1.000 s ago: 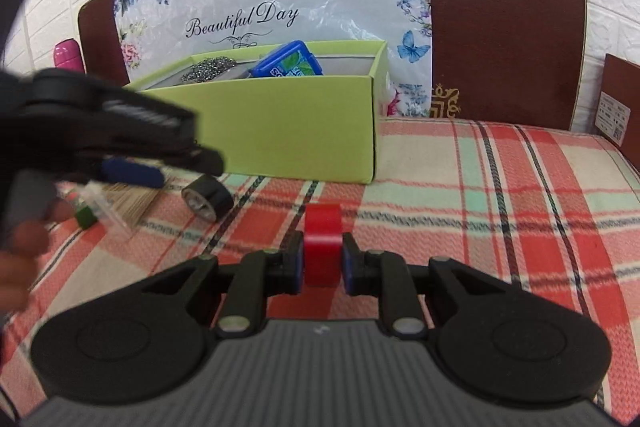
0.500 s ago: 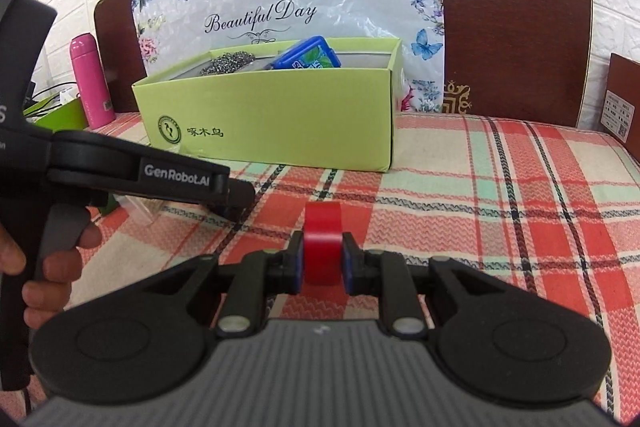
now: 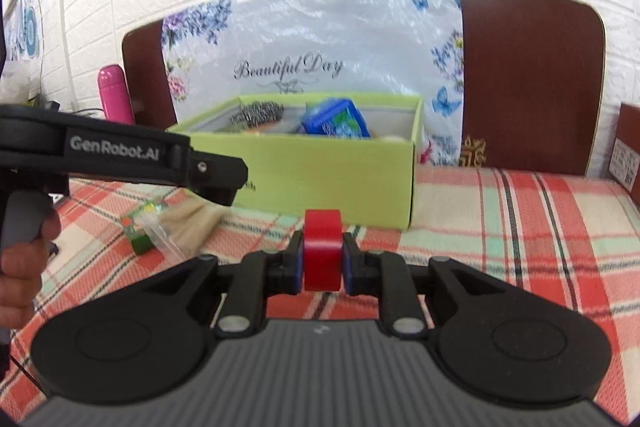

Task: Organize objects
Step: 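Drop the black tape into the green box with the left tool while the right tool drops the red tape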

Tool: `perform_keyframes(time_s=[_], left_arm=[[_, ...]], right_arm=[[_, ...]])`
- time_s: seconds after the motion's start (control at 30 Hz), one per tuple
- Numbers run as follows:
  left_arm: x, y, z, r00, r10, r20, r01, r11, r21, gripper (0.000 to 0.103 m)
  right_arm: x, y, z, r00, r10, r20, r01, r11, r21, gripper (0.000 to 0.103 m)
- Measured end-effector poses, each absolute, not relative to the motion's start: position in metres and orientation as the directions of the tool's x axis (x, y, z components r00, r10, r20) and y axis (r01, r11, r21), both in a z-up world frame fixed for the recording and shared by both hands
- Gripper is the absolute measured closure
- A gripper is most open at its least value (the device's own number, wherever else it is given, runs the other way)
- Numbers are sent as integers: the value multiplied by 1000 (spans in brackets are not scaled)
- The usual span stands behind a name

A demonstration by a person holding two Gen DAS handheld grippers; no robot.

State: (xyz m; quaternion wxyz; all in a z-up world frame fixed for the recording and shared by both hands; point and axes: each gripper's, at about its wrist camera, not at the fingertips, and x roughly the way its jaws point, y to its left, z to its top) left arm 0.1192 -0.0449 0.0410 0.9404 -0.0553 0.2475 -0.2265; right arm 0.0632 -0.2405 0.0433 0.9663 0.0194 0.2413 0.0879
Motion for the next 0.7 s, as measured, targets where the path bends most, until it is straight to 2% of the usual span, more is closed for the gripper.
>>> perform_keyframes(time_s=[0.3, 0.47, 0.63, 0.7], left_arm=[[156, -31, 80, 832, -407, -378, 349, 912, -215, 53], [186, -32, 89, 848, -376, -374, 321, 925, -202, 53], [213, -38, 80, 849, -357, -390, 311, 933, -180, 53], [221, -39, 66, 832, -364, -418, 320, 931, -173, 39]], right_arm=[[99, -247, 85, 926, 141, -350, -137, 990, 36, 85], [133, -253, 96, 947, 88, -308, -86, 996, 20, 85], [163, -253, 85, 955, 48, -292, -48, 999, 5, 85], [173, -252, 73, 958, 27, -285, -32, 999, -14, 70]])
